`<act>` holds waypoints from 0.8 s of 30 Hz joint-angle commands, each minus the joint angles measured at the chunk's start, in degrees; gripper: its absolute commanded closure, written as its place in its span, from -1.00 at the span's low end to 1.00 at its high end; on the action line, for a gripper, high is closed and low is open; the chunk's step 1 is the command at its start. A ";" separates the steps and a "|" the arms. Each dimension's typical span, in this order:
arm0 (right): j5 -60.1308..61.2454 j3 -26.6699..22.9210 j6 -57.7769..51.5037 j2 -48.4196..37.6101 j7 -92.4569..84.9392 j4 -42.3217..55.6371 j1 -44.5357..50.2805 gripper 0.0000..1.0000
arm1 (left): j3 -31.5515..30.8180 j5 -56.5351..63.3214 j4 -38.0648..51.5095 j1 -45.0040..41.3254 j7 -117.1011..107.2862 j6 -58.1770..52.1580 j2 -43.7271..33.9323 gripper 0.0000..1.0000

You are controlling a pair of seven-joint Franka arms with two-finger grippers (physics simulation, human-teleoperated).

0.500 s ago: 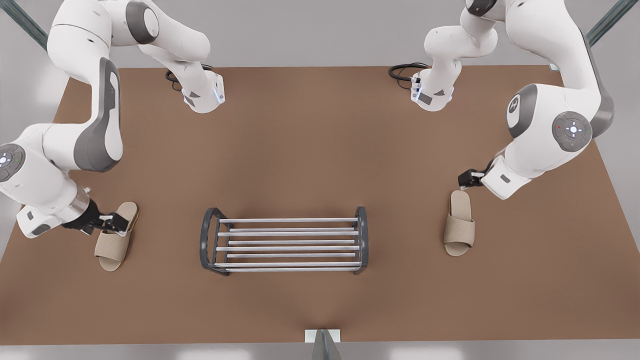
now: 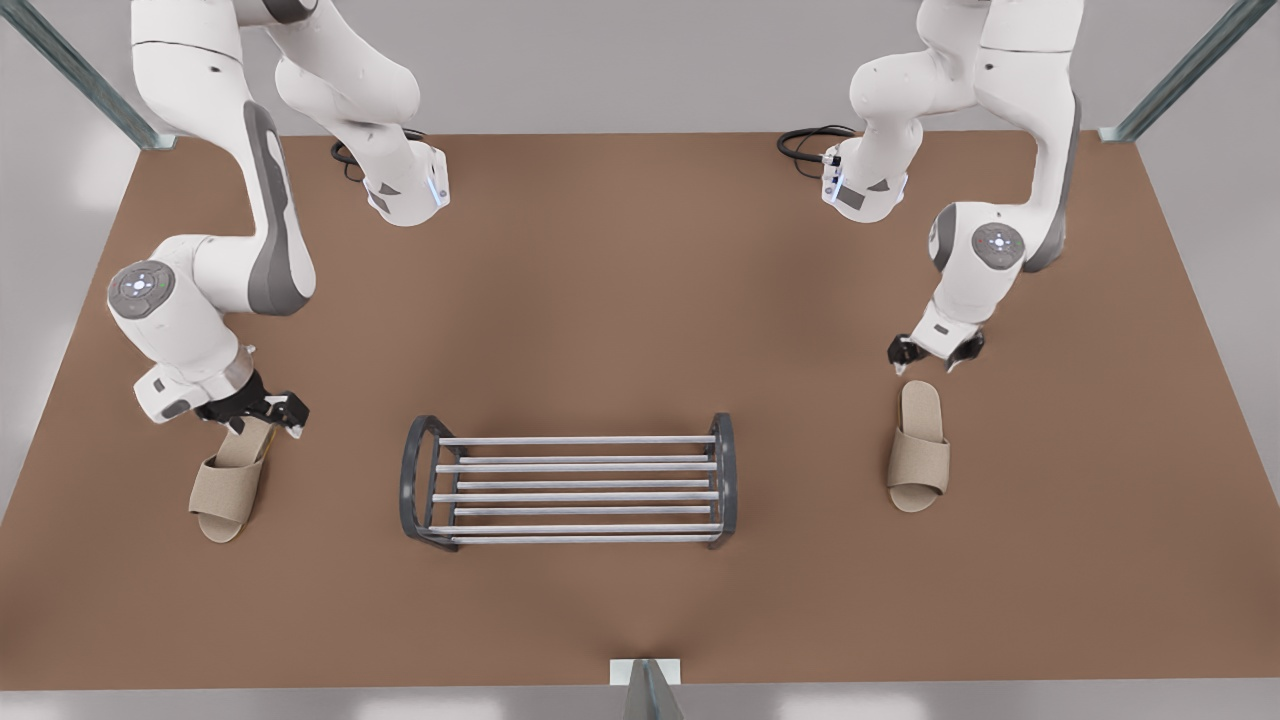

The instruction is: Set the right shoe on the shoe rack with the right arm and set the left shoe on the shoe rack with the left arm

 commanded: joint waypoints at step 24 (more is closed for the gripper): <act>-0.32 0.31 64.68 -1.25 -24.35 -37.85 -27.97 -1.00 | 0.43 27.13 9.50 16.97 -1.02 39.60 26.37 -0.97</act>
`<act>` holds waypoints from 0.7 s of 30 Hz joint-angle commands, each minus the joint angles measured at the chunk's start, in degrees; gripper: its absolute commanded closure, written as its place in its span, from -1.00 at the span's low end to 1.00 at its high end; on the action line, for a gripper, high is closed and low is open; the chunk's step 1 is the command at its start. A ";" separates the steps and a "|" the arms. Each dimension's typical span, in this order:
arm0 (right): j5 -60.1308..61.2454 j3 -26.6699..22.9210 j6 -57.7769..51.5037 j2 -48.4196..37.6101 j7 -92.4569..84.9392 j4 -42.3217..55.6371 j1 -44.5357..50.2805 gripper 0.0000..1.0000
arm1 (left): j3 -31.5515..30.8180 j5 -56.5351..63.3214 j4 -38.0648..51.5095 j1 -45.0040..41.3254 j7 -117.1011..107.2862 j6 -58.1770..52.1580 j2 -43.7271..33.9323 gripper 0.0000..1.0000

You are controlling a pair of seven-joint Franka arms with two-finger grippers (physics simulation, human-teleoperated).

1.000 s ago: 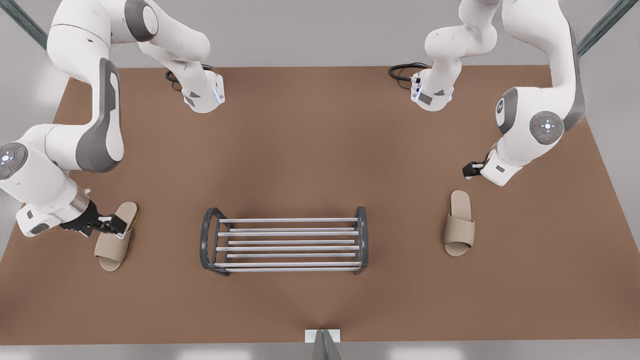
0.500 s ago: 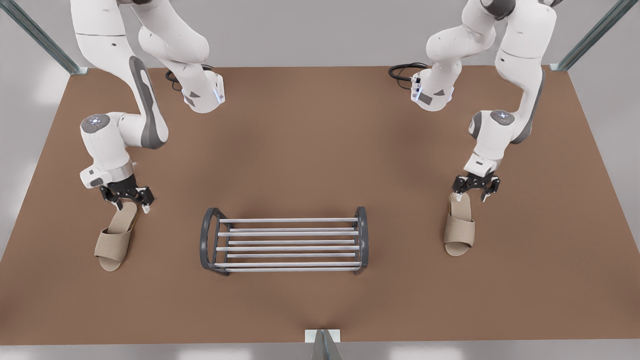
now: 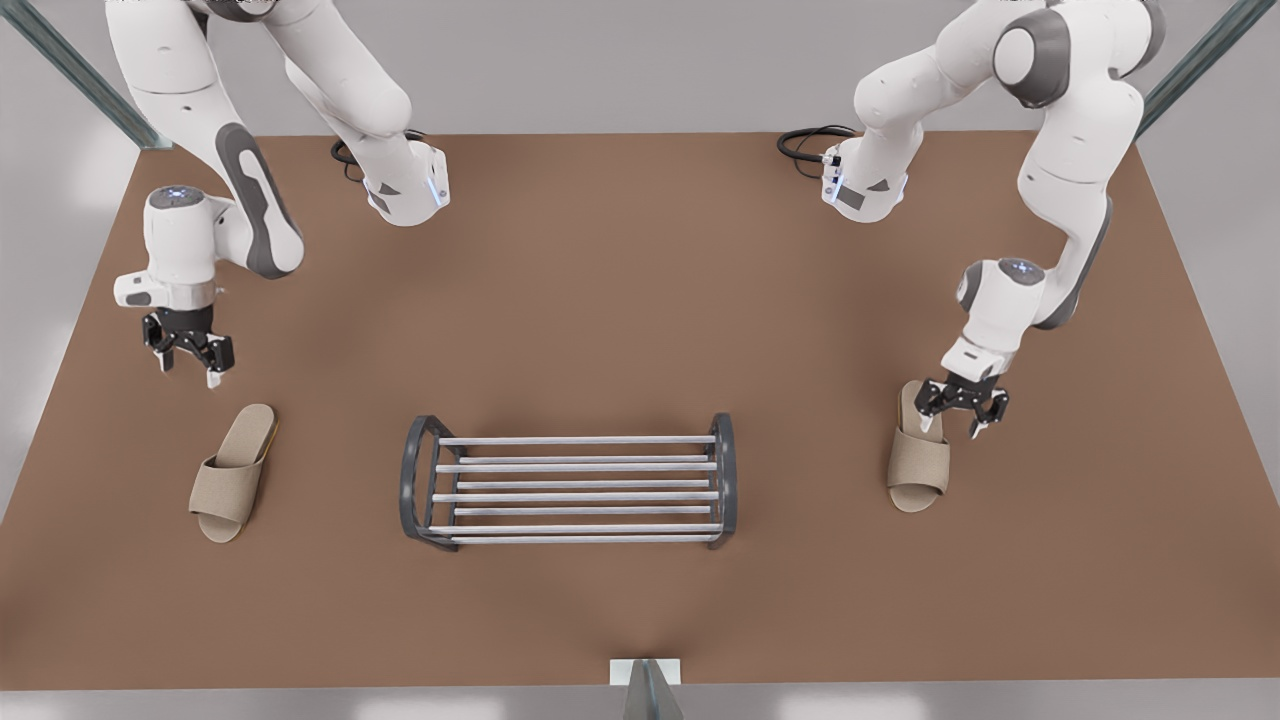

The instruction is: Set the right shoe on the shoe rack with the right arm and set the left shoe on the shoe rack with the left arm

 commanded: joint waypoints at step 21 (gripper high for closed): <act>-5.48 0.17 2.50 23.02 -12.96 15.55 -2.80 -1.00 | -0.03 2.94 7.07 1.45 -0.26 0.71 7.81 -0.75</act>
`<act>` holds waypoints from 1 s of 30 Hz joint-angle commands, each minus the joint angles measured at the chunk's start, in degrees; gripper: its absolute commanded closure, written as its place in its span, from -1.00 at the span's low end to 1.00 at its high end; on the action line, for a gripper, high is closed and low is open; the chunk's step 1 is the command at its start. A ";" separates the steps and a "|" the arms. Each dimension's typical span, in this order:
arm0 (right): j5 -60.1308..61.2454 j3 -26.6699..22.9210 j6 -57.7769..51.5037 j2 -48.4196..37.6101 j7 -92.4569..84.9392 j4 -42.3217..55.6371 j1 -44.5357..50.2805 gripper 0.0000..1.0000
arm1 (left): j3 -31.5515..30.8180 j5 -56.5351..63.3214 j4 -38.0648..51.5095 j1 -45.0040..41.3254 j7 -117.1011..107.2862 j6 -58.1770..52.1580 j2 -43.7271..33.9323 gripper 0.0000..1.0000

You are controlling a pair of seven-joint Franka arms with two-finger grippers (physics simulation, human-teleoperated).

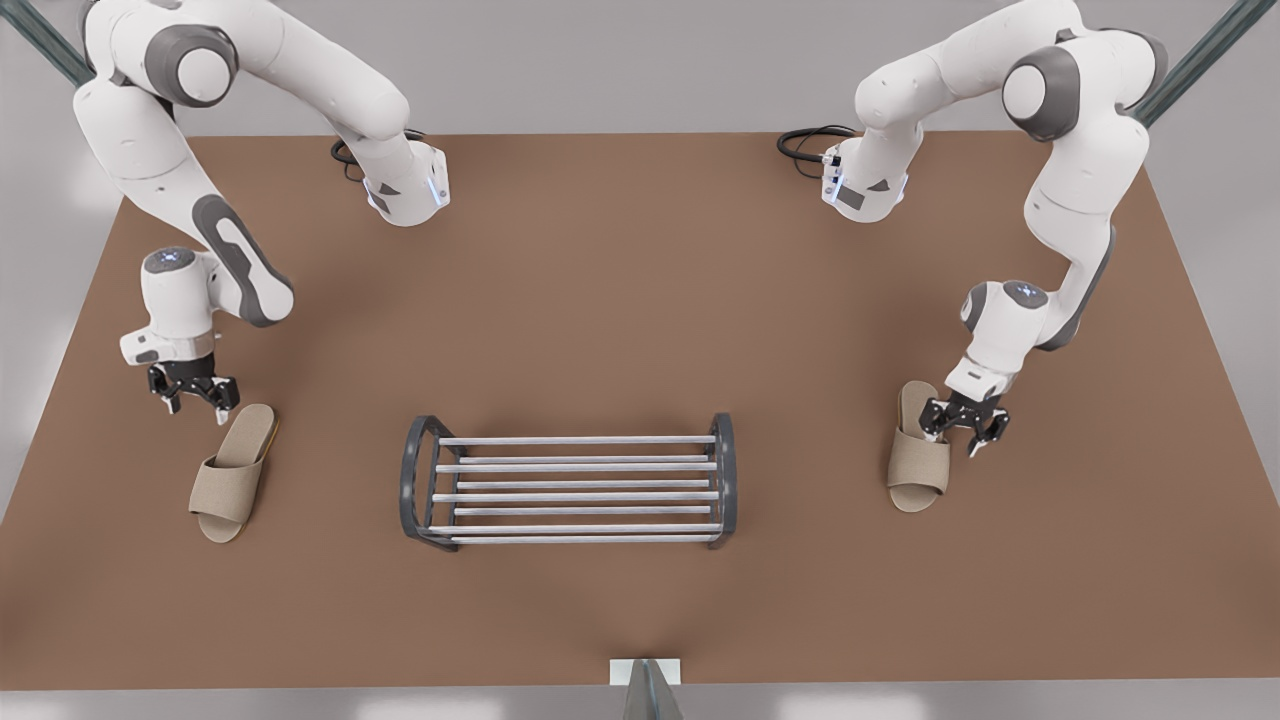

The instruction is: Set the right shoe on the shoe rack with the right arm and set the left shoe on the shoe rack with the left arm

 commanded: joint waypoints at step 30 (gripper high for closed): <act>3.91 6.15 0.03 7.25 -3.22 7.75 -1.37 -1.00 | -31.56 -0.86 25.86 0.62 -37.14 -55.91 -16.08 0.57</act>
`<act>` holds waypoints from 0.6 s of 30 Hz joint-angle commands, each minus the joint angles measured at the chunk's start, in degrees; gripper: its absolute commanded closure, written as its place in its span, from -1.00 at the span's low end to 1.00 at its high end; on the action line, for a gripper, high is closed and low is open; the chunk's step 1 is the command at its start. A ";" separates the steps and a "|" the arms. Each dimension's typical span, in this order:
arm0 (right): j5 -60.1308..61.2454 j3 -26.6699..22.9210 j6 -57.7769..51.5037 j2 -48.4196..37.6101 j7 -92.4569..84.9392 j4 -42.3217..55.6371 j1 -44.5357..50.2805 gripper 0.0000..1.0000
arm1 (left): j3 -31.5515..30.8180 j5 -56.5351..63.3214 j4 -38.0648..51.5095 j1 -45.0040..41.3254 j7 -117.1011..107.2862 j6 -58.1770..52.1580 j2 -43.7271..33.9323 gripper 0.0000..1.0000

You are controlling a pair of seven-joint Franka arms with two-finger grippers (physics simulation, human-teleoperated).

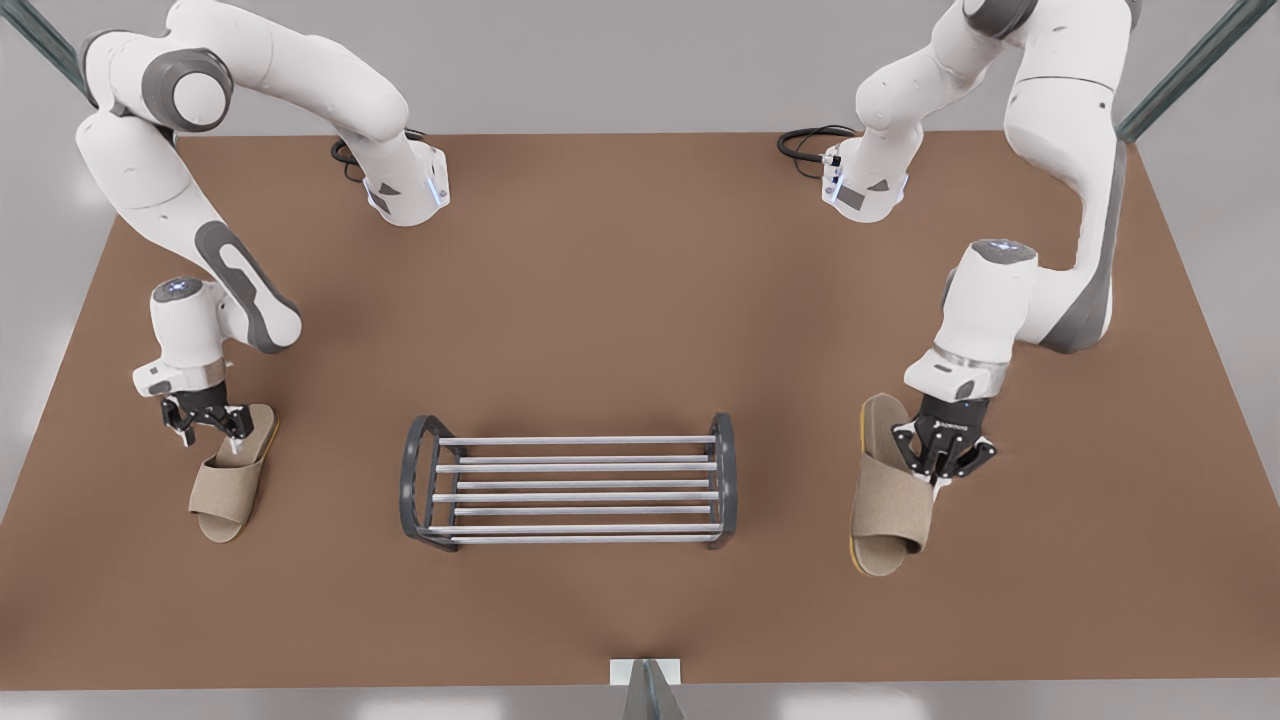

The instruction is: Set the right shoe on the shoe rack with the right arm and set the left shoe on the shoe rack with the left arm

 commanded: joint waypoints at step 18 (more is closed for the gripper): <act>2.20 -0.21 -0.05 2.75 -0.48 3.43 0.59 -1.00 | 14.11 13.56 36.41 -45.50 -42.15 -46.23 17.32 0.57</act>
